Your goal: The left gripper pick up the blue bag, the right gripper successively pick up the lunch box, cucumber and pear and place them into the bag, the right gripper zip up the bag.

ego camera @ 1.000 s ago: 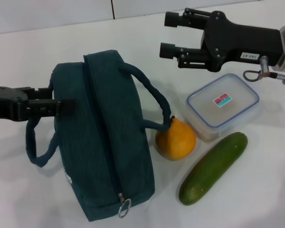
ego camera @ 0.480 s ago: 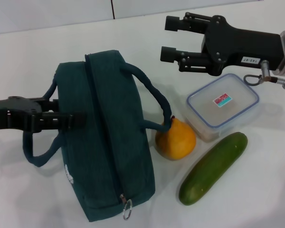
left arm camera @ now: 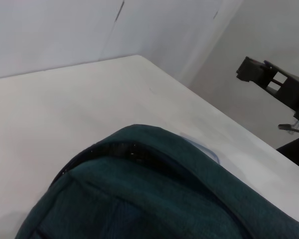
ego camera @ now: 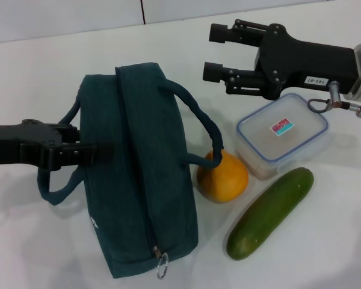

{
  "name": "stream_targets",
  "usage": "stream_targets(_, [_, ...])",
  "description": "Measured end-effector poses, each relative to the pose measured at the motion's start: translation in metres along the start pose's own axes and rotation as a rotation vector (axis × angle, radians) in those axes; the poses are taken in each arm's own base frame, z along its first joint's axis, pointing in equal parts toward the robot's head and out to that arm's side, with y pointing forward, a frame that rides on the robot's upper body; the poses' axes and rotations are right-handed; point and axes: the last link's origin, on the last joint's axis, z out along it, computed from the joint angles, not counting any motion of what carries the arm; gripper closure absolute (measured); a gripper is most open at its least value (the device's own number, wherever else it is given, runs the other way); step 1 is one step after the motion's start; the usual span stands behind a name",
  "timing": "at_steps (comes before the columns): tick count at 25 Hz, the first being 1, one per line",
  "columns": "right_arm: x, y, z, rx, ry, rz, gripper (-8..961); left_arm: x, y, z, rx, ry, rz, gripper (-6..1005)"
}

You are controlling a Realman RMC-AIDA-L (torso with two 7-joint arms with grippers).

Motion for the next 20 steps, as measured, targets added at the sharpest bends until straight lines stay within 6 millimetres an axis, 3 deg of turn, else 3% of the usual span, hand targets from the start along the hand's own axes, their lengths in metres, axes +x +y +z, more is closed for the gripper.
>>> stream_targets(10, [0.007, 0.0, -0.003, 0.045, -0.042, 0.002, 227, 0.012, -0.005, -0.006, 0.016, 0.046, 0.011, 485])
stream_targets(17, [0.014, 0.001, -0.007, 0.075, -0.06, 0.03, 228, 0.011, -0.009, 0.002, -0.005, 0.023, -0.003, 564])
stream_targets(20, [0.015, 0.002, -0.009, 0.081, -0.059, 0.024, 228, 0.012, -0.011, 0.006, -0.01, 0.006, 0.012, 693])
